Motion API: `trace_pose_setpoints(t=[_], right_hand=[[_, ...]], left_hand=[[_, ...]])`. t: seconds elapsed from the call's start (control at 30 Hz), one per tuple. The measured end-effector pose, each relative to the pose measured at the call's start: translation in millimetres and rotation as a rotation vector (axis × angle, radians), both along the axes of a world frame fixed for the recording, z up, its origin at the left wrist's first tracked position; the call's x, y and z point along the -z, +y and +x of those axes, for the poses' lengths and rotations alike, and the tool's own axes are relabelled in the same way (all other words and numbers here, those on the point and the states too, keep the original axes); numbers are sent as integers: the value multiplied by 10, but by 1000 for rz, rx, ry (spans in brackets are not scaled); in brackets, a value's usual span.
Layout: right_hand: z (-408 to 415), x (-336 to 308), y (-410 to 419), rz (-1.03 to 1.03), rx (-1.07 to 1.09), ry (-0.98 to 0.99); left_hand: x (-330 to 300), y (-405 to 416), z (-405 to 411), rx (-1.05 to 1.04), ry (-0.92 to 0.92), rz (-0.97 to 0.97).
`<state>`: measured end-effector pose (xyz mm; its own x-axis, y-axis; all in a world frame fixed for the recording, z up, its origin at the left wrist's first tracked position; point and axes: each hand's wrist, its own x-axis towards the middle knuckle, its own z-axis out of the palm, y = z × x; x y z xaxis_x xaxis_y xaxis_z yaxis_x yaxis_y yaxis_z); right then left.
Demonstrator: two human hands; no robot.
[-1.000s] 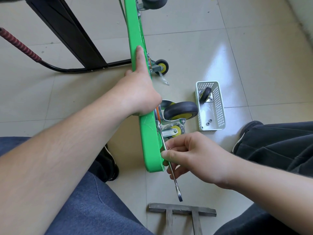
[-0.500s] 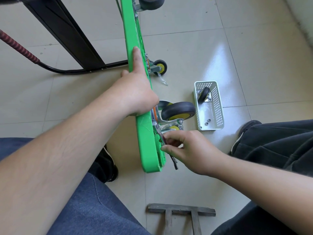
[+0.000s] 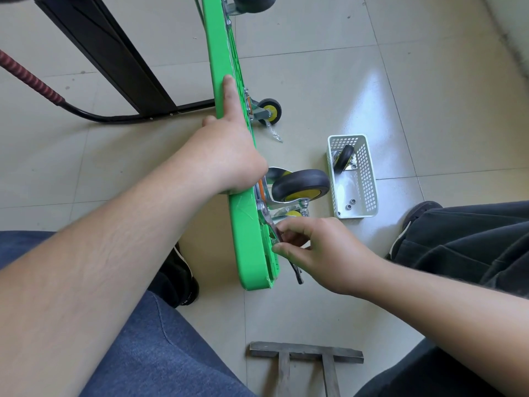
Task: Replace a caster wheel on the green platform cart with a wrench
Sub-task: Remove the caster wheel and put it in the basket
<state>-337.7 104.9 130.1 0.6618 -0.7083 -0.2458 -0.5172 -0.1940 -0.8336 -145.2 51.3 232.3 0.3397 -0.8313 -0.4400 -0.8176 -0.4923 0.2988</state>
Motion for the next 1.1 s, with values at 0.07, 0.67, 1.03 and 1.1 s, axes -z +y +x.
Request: trace_pose_setpoints(t=[0.07,0.67,1.03,1.1], right_hand=[[-8,-18,-6,-23,-7,22],[-94,-540,104,598,81,-10],[11,-632,111,724,180,-117],[20,-624,103,707,191,-128]], left_hand=[[8,1,13,9,2,-5],[1,19,48,7,83,-22],[-4,20,45,13,76,-21],[-5,23,46,16,79,-22]])
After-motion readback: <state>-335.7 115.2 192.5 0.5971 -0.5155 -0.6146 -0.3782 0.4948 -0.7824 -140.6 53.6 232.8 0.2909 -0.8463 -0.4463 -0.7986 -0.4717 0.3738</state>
